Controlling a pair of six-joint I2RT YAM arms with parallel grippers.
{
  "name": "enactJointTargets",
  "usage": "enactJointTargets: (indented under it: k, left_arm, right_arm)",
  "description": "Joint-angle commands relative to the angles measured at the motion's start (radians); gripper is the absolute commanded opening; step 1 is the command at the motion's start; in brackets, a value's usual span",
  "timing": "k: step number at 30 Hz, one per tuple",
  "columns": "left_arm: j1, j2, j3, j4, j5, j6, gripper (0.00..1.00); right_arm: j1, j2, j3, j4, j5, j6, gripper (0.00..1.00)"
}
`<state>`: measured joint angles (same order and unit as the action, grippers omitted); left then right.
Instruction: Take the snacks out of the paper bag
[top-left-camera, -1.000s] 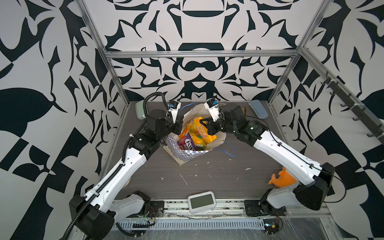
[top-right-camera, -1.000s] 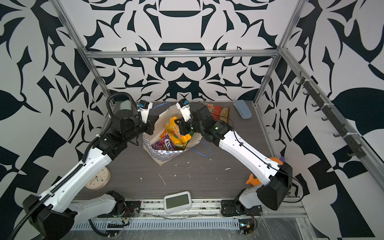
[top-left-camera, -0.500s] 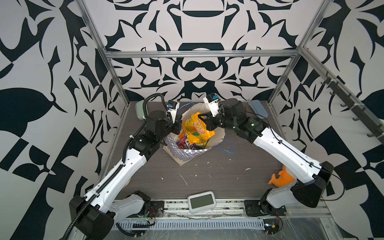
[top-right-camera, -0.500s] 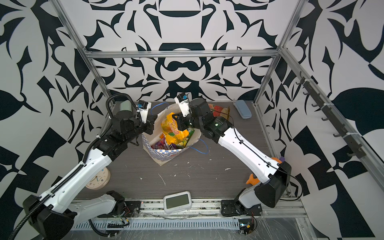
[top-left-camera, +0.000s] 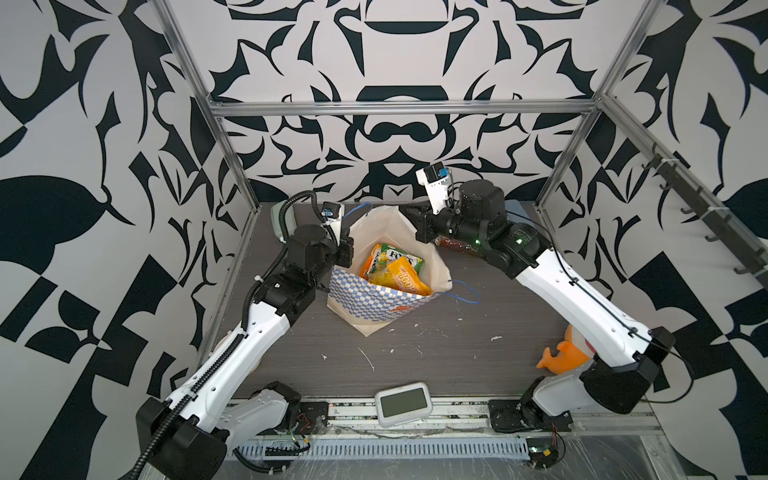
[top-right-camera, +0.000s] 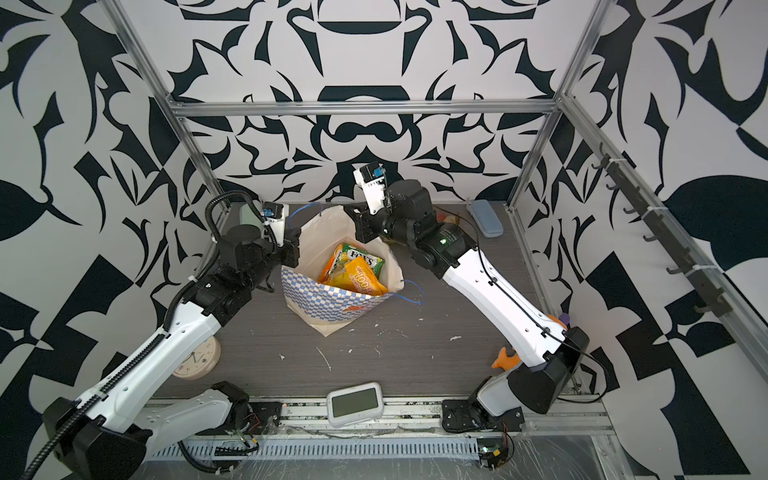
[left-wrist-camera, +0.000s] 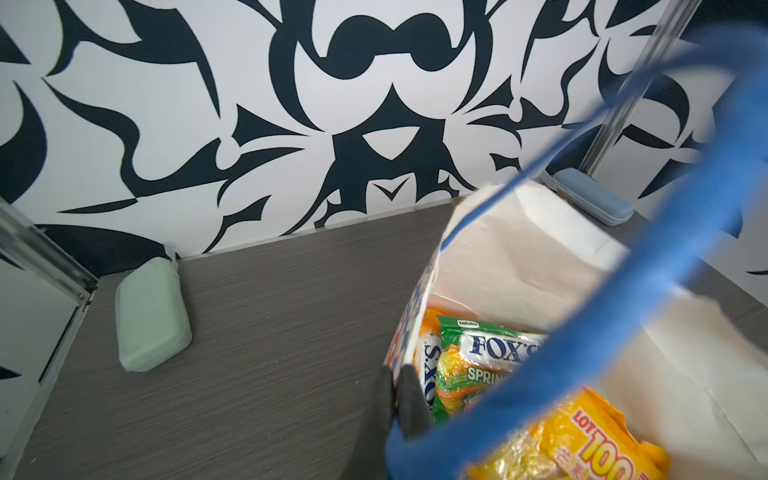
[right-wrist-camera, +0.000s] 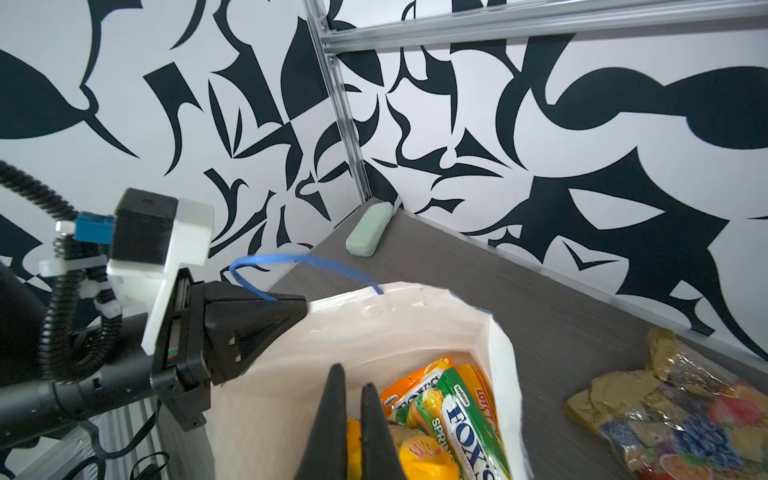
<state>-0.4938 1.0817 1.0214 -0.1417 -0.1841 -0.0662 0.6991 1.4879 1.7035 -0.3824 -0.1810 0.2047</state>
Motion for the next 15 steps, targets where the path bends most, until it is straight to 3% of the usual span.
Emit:
enactJointTargets:
  k: [1, 4, 8, 15]
  left_arm:
    - [0.004, -0.045, -0.011, 0.065, 0.063, -0.006, 0.0]
    - [0.004, -0.064, -0.014, 0.08, 0.217, 0.021, 0.0]
    - [0.003, -0.066, -0.031, 0.093, 0.345, 0.052, 0.0]
    - [-0.015, -0.062, -0.035, 0.115, 0.535, 0.044, 0.0]
  right_arm:
    - [-0.001, 0.029, 0.058, -0.049, -0.006, -0.047, 0.0]
    - [-0.001, 0.024, -0.001, -0.066, -0.033, -0.069, 0.17]
    - [-0.004, -0.007, -0.133, -0.057, -0.052, -0.11, 0.32]
    - [-0.007, -0.02, -0.34, -0.027, -0.095, -0.113, 0.48]
